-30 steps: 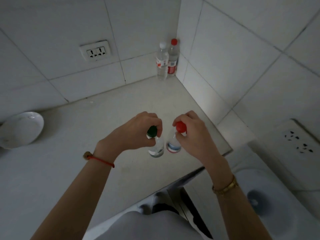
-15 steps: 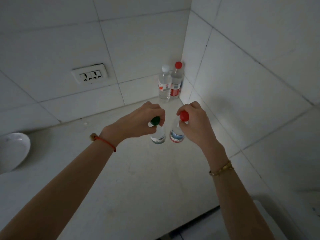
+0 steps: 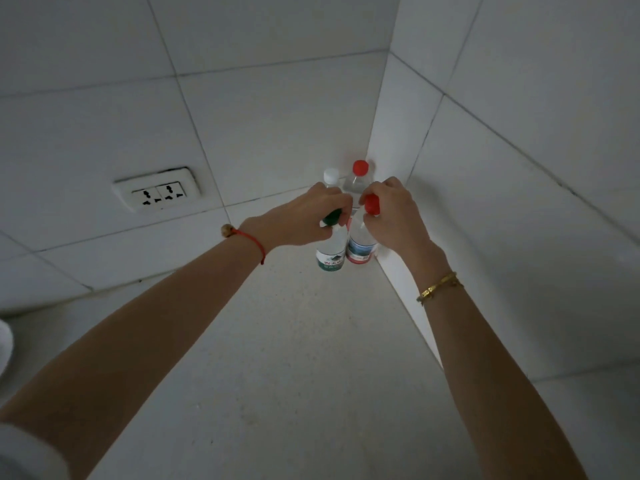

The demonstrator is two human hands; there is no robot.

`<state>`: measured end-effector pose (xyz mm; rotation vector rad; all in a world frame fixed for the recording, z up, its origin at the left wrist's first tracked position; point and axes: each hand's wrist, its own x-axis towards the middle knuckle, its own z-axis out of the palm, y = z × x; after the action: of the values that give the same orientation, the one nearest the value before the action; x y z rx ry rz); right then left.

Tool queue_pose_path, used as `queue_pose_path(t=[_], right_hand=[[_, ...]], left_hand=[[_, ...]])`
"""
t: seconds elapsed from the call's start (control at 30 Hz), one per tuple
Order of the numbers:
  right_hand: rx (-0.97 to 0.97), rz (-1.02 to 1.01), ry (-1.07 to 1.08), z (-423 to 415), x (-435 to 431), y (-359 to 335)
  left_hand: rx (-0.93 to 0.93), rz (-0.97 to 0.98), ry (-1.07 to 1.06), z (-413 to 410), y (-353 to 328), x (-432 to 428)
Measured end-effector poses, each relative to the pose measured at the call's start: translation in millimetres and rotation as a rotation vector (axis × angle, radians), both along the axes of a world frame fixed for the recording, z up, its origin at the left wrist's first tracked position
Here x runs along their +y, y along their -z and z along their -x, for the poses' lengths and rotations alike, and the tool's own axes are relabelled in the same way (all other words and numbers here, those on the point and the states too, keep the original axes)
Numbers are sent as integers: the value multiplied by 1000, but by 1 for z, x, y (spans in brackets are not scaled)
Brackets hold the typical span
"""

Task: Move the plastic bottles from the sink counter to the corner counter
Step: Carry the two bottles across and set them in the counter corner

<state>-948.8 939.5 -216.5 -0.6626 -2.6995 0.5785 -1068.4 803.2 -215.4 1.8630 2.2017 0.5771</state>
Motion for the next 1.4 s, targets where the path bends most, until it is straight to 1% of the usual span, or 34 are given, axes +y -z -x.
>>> queue_pose_path(t=[0.2,0.37,0.67,0.93,1.03,1.17,1.27,1.4], right_hand=[[-73,-28,14,33,25,10],[-115,-48,9,47,36,20],[-136,-136,11,54,49,32],[-116,-263,24,55,49,42],[-94,-254,42,52,48,48],[-86,-176,45,46,43,53],[-44,-151,73,37,39,52],[11,-141,107,18,31,52]], left_hand=[[-3,12,-35,30,13,32],[-36,31,-54,39,26,49],[-71,20,-38,39,36,69],[-36,48,-37,38,34,70],[-46,30,-53,32,33,69],[-45,35,-111,29,31,65],[-65,33,-130,27,32,62],[-191,-22,-181,21,34,50]])
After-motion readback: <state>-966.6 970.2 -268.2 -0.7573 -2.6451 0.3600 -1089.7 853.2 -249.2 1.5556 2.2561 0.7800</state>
